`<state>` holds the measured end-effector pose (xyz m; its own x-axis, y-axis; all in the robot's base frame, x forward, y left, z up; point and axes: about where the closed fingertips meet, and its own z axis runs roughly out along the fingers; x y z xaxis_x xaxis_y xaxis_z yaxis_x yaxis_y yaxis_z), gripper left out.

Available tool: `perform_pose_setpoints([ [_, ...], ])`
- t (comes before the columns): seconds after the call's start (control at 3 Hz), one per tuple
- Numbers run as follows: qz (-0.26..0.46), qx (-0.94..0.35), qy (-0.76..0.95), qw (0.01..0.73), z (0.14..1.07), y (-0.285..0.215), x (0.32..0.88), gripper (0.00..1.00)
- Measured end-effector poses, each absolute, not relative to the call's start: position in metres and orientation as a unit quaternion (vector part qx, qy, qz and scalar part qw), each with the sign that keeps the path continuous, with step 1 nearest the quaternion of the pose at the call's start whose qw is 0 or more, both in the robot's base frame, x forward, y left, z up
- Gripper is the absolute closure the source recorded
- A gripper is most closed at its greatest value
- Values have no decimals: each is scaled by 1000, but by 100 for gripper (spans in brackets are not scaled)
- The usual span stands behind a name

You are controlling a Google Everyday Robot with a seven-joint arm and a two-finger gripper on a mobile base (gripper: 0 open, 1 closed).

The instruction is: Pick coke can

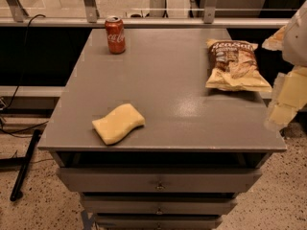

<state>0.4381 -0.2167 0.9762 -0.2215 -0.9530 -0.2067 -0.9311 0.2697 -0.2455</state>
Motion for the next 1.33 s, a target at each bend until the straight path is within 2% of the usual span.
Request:
perform_pose_setpoints([
  [0.67, -23, -605, 774, 186, 975, -213, 452, 0],
  [1.33, 18, -638, 720, 272, 963, -172, 532, 0],
])
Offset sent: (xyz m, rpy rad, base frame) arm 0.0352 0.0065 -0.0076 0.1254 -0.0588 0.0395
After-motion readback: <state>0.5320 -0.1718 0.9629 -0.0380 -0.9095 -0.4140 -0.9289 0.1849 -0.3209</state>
